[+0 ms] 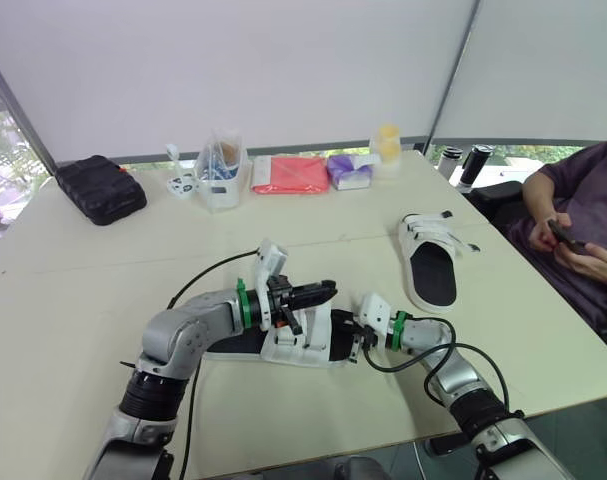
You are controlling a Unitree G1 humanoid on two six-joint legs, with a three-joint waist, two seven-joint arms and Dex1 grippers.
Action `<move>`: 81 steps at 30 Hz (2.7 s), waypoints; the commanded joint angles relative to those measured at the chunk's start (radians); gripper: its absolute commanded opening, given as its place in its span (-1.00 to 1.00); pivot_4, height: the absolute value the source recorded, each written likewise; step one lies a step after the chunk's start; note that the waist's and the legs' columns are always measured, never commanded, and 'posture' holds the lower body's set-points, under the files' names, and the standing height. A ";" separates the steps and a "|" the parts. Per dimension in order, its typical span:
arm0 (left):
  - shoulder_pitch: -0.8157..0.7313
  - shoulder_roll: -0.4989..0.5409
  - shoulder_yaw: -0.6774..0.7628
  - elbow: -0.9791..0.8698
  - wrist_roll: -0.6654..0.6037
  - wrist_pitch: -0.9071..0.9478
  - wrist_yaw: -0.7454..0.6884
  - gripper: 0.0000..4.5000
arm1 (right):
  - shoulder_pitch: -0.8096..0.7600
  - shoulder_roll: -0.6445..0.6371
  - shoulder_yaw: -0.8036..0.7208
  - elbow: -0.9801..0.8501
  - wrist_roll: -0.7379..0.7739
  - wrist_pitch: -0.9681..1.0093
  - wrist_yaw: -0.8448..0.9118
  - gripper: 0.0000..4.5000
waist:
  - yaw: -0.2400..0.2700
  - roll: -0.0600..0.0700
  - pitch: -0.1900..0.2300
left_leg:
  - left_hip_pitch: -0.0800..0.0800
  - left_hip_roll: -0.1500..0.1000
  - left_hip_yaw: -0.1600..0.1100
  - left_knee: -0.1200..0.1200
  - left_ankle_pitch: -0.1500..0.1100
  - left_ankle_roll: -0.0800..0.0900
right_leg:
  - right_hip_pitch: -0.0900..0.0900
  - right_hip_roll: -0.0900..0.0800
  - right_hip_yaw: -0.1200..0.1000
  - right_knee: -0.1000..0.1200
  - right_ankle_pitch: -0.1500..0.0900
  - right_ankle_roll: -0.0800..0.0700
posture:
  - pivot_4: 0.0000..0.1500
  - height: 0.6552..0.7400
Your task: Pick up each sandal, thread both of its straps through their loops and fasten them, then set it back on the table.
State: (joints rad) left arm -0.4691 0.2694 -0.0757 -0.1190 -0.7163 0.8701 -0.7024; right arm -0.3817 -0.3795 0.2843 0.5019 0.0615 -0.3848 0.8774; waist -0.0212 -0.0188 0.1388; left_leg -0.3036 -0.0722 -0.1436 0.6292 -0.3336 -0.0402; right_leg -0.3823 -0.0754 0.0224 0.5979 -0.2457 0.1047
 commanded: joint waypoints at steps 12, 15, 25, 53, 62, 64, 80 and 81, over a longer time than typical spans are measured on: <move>-0.064 0.037 -0.084 0.129 0.246 -0.136 0.039 -0.99 | 0.092 -0.022 0.070 0.142 -0.113 0.096 -0.004 -1.00 | 0.002 0.000 0.000 | 0.000 0.000 0.000 0.000 0.000 0.000 | 0.000 0.000 0.000 0.000 0.000 0.000 | 1.00 1.00; -0.084 0.062 -0.167 0.167 0.340 -0.167 0.036 -0.99 | 0.094 -0.019 0.072 0.141 -0.113 0.097 -0.007 -1.00 | 0.003 0.000 0.000 | 0.000 0.000 0.000 0.000 0.000 0.000 | 0.000 0.000 0.000 -0.001 0.000 0.000 | 1.00 1.00; -0.169 0.099 -0.334 0.268 0.539 -0.255 -0.010 -0.99 | 0.093 -0.013 0.072 0.142 -0.111 0.098 -0.021 -1.00 | 0.005 0.000 0.000 | 0.001 0.000 -0.001 0.001 0.000 0.000 | 0.000 0.000 -0.001 -0.003 0.000 0.000 | 1.00 1.00; 0.476 0.547 0.193 -0.405 -0.131 0.151 -0.371 0.49 | 0.150 -0.071 -0.026 -0.093 -0.005 0.189 -0.010 -1.00 | 0.004 0.005 0.019 | -0.005 -0.001 -0.001 -0.002 0.002 0.004 | -0.016 -0.002 -0.001 -0.001 0.000 -0.001 | 1.00 1.00; 0.331 0.515 0.246 -0.189 0.000 -0.048 -0.252 0.49 | 0.214 -0.150 -0.055 -0.273 0.029 0.285 0.022 -1.00 | 0.059 0.005 0.026 | -0.026 -0.004 -0.002 0.000 0.001 0.006 | -0.028 -0.005 -0.003 -0.004 0.003 -0.004 | 1.00 1.00; 0.293 0.483 0.228 -0.163 0.030 -0.084 -0.225 0.49 | 0.215 -0.157 -0.057 -0.268 0.030 0.287 0.030 -1.00 | 0.058 0.004 0.025 | -0.035 -0.005 0.000 0.001 0.002 0.004 | -0.038 -0.005 -0.003 -0.004 0.006 -0.001 | 1.00 1.00; 0.204 0.368 0.093 -0.136 0.049 -0.116 -0.259 0.49 | 0.417 -0.388 -0.379 -0.925 0.328 0.710 0.016 -1.00 | 0.062 0.009 0.045 | -0.057 -0.008 0.000 0.003 0.003 0.002 | -0.059 -0.008 -0.003 -0.004 0.008 0.001 | 1.00 1.00; 0.198 0.362 0.094 -0.133 0.041 -0.107 -0.261 0.49 | 0.438 -0.401 -0.405 -0.958 0.339 0.728 0.012 -1.00 | 0.061 0.010 0.047 | -0.058 -0.008 0.000 0.004 0.003 0.002 | -0.060 -0.008 -0.003 -0.004 0.008 0.001 | 1.00 1.00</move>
State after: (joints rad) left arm -0.2588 0.6340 0.0126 -0.2380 -0.6450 0.7540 -0.9530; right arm 0.0444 -0.7649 -0.0613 -0.3691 0.3631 0.3177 0.8976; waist 0.0394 -0.0091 0.1858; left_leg -0.3617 -0.0799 -0.1429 0.6326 -0.3302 -0.0386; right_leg -0.4427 -0.0837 0.0192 0.5945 -0.2374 0.1054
